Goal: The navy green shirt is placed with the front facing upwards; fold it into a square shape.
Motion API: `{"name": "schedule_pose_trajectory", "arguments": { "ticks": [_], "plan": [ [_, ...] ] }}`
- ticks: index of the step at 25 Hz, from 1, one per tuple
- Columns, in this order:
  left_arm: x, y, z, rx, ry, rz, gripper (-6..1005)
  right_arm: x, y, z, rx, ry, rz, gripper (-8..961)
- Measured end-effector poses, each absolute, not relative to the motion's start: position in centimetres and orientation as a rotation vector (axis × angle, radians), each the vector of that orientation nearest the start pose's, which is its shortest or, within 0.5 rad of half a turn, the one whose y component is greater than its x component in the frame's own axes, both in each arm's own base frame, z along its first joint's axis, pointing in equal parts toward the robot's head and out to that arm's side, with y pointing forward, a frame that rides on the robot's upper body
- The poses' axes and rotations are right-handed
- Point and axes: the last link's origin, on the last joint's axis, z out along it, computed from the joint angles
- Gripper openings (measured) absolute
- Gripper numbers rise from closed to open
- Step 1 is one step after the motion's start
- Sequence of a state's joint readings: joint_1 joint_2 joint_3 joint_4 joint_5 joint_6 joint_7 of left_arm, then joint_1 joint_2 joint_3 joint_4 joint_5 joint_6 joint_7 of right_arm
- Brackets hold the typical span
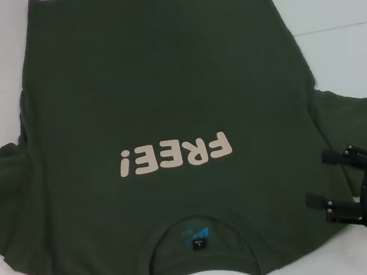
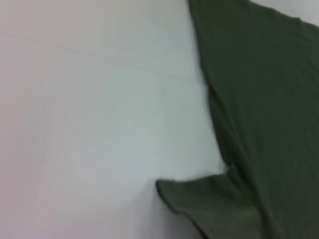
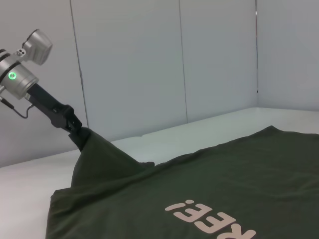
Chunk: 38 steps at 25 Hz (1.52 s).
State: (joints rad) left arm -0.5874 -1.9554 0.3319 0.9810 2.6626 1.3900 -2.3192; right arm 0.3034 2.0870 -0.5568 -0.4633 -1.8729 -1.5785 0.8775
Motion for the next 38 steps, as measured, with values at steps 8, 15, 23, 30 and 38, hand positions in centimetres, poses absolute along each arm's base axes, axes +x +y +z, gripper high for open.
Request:
{"name": "schedule_pose_trajectory", "arguments": {
  "ticks": [8, 15, 23, 30, 38],
  "plan": [
    [-33.5, 37.0, 15.9, -1.872, -1.519, -0.209, 12, 32.7, 25.6, -1.0, -2.46, 0.468, 0.792, 920],
    [-32.7, 37.4, 16.6, -1.873, -1.511, -0.219, 12, 32.7, 25.6, -1.1, -2.46, 0.47, 0.794, 919],
    [-30.6, 37.8, 14.6, -1.966, -1.58, -0.254, 11, 32.7, 25.6, -1.1, -2.46, 0.469, 0.794, 918],
    [-28.3, 38.1, 11.9, -2.086, -1.66, -0.326, 11, 32.7, 25.5, -1.1, -2.463, 0.471, 0.797, 918],
    [-27.2, 38.1, 9.0, -2.146, -1.747, -0.458, 12, 32.6, 25.4, -1.3, -2.468, 0.468, 0.799, 919]
  ]
}}
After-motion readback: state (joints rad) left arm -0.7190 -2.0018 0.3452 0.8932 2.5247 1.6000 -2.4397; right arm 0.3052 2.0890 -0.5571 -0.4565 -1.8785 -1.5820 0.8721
